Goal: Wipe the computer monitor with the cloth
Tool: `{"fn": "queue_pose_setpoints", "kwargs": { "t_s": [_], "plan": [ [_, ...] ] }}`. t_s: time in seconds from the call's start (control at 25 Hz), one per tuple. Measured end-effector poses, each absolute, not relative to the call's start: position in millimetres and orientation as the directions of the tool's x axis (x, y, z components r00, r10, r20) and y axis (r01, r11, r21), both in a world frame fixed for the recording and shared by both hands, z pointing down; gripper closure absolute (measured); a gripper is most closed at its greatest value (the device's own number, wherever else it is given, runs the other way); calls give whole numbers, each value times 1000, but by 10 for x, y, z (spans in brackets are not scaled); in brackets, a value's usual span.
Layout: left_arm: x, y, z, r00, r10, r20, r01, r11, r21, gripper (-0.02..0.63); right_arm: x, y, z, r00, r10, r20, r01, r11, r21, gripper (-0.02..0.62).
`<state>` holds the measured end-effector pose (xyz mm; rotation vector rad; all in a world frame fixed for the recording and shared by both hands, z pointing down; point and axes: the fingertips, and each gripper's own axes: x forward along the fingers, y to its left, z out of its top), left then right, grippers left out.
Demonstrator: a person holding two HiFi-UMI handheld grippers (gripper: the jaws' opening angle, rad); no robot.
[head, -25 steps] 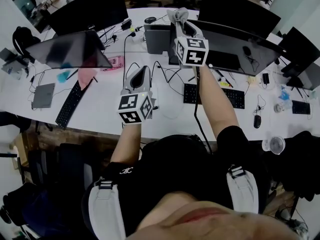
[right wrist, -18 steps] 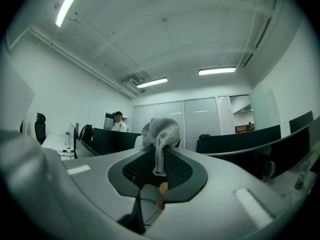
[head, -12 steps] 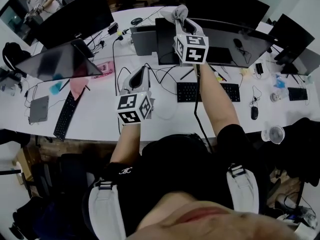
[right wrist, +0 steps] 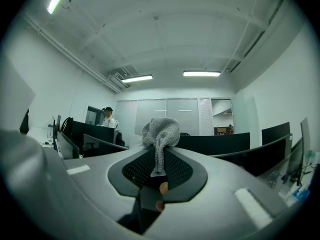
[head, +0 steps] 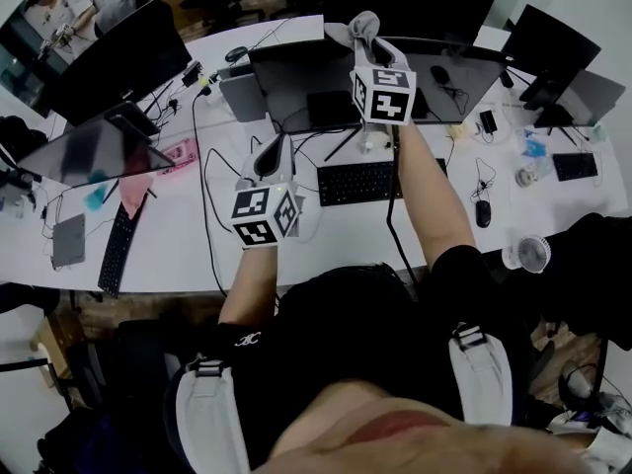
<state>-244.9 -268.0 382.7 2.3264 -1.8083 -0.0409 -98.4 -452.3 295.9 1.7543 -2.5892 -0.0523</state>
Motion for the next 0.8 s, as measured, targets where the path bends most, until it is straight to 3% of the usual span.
{"fn": "queue_pose_setpoints", "kwargs": {
  "t_s": [0.8],
  "plan": [
    [-839,-2984,3939,297,-947,124,-949,-279,145,552,1451,-4984,2906,-166,-986,-3,-984,165,71,548]
  ]
}}
